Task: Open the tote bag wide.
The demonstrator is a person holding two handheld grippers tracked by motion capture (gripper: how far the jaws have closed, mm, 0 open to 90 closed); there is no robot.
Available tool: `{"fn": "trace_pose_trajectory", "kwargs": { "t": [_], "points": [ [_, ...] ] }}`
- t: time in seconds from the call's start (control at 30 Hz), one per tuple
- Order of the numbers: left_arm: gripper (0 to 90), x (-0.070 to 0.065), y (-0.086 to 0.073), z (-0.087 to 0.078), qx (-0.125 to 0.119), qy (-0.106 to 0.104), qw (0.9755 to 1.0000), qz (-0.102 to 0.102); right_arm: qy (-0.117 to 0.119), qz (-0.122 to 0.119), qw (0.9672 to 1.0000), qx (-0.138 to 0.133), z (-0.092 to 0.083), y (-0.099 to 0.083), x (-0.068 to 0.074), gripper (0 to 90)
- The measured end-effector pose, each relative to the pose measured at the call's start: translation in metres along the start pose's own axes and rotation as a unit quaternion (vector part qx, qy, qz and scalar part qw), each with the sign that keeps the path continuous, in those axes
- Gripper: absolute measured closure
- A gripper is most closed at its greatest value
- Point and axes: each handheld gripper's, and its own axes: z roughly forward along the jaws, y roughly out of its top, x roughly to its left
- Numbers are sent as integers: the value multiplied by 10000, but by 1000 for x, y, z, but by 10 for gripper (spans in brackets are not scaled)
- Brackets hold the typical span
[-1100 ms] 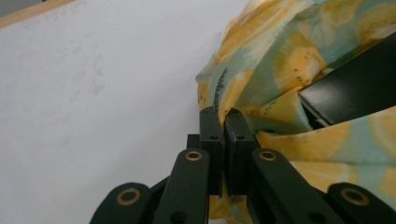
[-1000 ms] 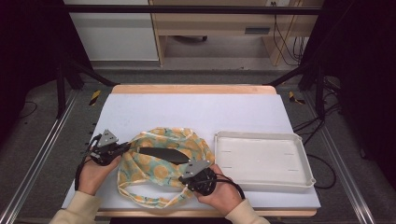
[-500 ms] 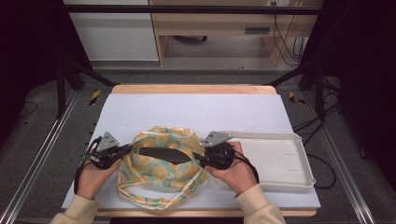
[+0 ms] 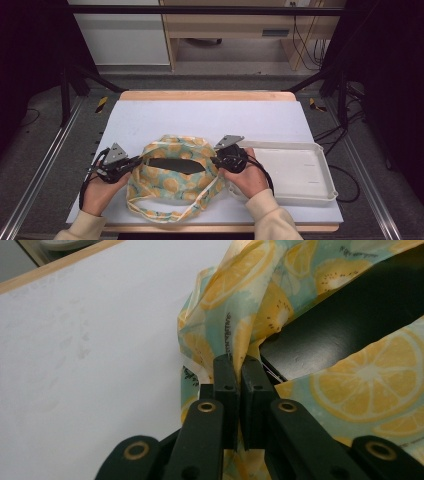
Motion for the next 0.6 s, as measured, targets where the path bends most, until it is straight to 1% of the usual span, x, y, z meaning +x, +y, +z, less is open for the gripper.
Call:
{"fn": "trace_pose_trajectory", "kwargs": {
  "t": [0.03,0.07,0.1,0.2,0.3,0.37,0.43,0.5,0.53,0.57,0.6],
  "points": [
    [872,0,-1,1,14,-4,10000,-3,-74,12,10000,-22,0,0,-1,845],
    [869,1,-2,3,72,-21,10000,-7,-204,43,9998,-9,-1,-1,-5,889],
    [868,1,-2,3,72,-21,10000,-7,-204,43,9998,-9,-1,-1,-5,889],
    [864,1,-4,5,142,-30,9999,-2,-352,56,9994,30,1,-3,-8,896],
    [845,1,-3,5,127,-37,9999,-10,-387,35,9992,81,5,-3,-7,896],
    [806,2,-2,2,75,-24,10000,-9,-354,34,9994,-2,6,-3,-6,895],
    [746,3,1,-2,-76,-9,10000,-42,-345,7,9994,-69,6,-2,-4,895],
    [686,6,4,-8,-268,-53,9996,-103,-333,27,9994,-122,5,-1,-4,895],
    [624,7,9,-16,-462,-59,9988,-135,-333,23,9994,-112,5,-2,-4,895],
    [599,7,9,-16,-462,-59,9988,-135,-333,23,9994,-112,5,-2,-4,895],
    [599,8,11,-21,-550,-86,9984,-115,-324,26,9994,-127,5,-2,-4,895]
  ]
}}
